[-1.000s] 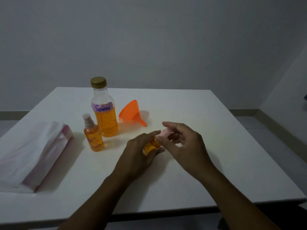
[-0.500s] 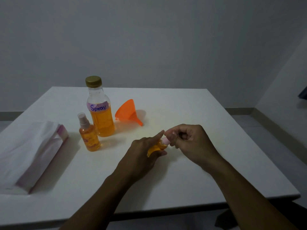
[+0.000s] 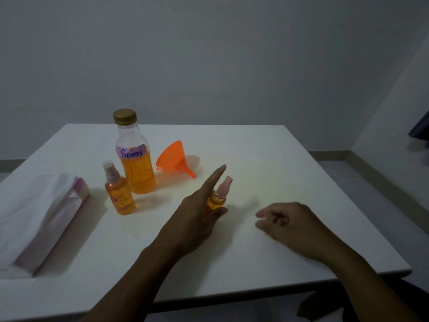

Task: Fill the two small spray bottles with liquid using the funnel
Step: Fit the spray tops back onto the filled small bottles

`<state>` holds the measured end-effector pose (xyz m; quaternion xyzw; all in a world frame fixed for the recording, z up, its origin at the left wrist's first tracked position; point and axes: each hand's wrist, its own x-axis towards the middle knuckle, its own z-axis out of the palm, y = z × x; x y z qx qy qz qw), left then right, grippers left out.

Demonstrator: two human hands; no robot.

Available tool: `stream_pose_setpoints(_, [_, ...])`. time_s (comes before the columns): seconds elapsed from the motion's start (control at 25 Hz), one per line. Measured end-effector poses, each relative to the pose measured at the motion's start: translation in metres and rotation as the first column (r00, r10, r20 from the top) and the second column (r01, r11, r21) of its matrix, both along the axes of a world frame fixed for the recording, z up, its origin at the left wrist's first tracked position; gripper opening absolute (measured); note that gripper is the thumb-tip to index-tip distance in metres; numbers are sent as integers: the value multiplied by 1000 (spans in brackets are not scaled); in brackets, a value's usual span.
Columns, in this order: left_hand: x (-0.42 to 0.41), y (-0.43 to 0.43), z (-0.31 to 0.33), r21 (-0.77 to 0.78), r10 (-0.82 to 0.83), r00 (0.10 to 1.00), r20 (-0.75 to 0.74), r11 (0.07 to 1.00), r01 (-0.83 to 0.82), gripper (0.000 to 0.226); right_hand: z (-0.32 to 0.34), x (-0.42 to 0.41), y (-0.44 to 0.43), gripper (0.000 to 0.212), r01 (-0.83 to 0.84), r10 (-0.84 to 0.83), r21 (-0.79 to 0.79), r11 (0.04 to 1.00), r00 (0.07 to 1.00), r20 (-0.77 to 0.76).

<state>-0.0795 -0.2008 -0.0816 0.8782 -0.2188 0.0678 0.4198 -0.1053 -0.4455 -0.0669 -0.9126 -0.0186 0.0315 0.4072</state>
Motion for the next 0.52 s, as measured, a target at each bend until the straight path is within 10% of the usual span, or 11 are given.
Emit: stream_pose_setpoints(0.52, [-6, -11, -2, -21, 194, 964, 184, 981, -193, 33, 16, -17, -17, 24, 64, -38, -111, 992, 975, 219])
